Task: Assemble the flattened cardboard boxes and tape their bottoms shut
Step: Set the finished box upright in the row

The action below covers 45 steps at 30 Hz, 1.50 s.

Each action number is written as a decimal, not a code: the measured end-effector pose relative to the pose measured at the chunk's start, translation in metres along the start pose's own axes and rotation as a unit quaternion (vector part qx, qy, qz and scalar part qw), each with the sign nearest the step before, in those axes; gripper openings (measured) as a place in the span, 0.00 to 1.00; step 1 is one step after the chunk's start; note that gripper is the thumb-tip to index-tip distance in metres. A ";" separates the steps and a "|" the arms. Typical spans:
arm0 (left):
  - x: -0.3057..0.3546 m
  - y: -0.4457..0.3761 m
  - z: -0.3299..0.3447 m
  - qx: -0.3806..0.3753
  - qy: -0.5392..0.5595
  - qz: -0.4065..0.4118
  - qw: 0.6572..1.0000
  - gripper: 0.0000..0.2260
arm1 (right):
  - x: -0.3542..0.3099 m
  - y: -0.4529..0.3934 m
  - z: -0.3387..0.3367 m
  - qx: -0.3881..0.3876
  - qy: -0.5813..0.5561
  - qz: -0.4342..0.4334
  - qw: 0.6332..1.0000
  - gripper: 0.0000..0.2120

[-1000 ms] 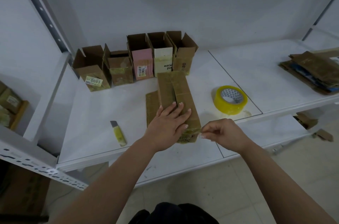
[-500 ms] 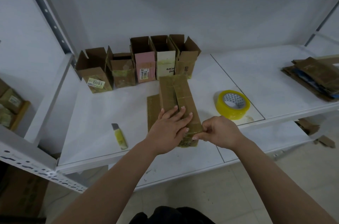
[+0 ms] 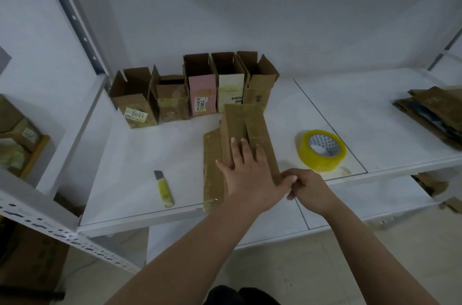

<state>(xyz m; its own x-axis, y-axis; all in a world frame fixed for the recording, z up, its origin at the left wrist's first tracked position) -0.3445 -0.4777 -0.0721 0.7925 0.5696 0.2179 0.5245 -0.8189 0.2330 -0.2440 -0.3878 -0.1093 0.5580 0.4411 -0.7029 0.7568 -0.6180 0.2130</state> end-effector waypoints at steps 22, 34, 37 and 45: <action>-0.075 0.017 -0.053 0.100 0.760 0.010 0.643 0.16 | -0.038 -0.026 0.000 0.008 -0.338 0.119 0.934 0.13; -0.087 0.003 -0.043 0.117 0.480 -0.003 0.869 0.34 | -0.052 -0.030 -0.023 0.134 0.103 0.071 0.983 0.25; -0.077 -0.002 -0.050 0.133 0.412 0.047 0.900 0.25 | -0.074 -0.022 -0.026 0.222 0.227 -0.024 0.948 0.15; -0.080 -0.013 -0.052 0.082 0.322 0.029 0.943 0.18 | -0.082 -0.026 -0.030 0.136 -0.061 -0.157 0.976 0.21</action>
<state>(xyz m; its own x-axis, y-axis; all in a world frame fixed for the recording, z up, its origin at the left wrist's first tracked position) -0.4312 -0.5092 -0.0435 0.4963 0.4050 0.7679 0.5690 -0.8198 0.0647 -0.2990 -0.3888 -0.0371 0.2561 0.5654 -0.7840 0.7567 -0.6220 -0.2013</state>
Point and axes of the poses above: each hand's wrist, its own y-axis away from the middle knuckle, its own z-axis out of the palm, x = y × z, the point moved 9 cm from there along -y, towards the middle knuckle, and after that the axes turned 4 degrees about -x, right-handed, at the moved point
